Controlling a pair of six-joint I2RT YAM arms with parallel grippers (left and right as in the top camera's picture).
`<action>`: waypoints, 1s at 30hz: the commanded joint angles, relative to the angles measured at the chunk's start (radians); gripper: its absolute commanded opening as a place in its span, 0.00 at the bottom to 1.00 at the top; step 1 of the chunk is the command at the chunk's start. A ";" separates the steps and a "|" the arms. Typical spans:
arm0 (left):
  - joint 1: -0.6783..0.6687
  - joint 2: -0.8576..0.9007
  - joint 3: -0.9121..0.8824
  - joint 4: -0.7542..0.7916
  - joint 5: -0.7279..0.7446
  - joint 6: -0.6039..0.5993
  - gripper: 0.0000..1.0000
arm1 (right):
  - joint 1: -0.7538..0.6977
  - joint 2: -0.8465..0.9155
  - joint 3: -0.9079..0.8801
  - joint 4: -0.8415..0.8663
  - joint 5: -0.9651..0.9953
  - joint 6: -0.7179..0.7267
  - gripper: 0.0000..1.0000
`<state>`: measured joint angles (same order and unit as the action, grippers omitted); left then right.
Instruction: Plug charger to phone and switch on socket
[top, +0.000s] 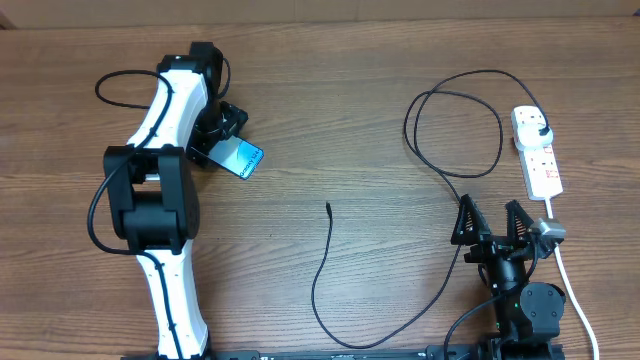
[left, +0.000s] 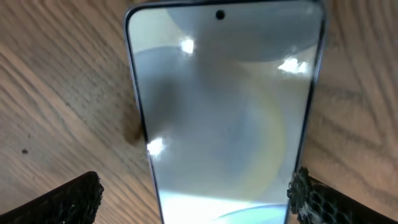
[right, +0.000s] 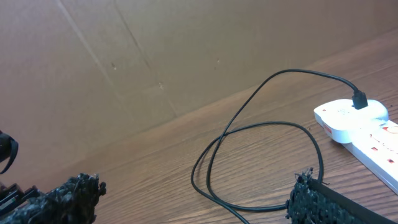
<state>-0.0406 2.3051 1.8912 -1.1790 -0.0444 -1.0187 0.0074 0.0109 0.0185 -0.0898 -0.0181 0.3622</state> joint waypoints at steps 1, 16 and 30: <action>-0.001 0.010 -0.005 0.033 0.053 -0.006 1.00 | 0.005 -0.008 -0.011 0.005 0.010 -0.008 1.00; -0.002 0.010 -0.092 0.093 0.063 -0.006 1.00 | 0.005 -0.008 -0.011 0.005 0.010 -0.008 1.00; -0.003 0.012 -0.092 0.118 0.055 -0.018 1.00 | 0.005 -0.008 -0.011 0.005 0.010 -0.008 1.00</action>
<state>-0.0391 2.3054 1.8179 -1.0710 0.0216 -1.0191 0.0074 0.0109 0.0185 -0.0906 -0.0185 0.3622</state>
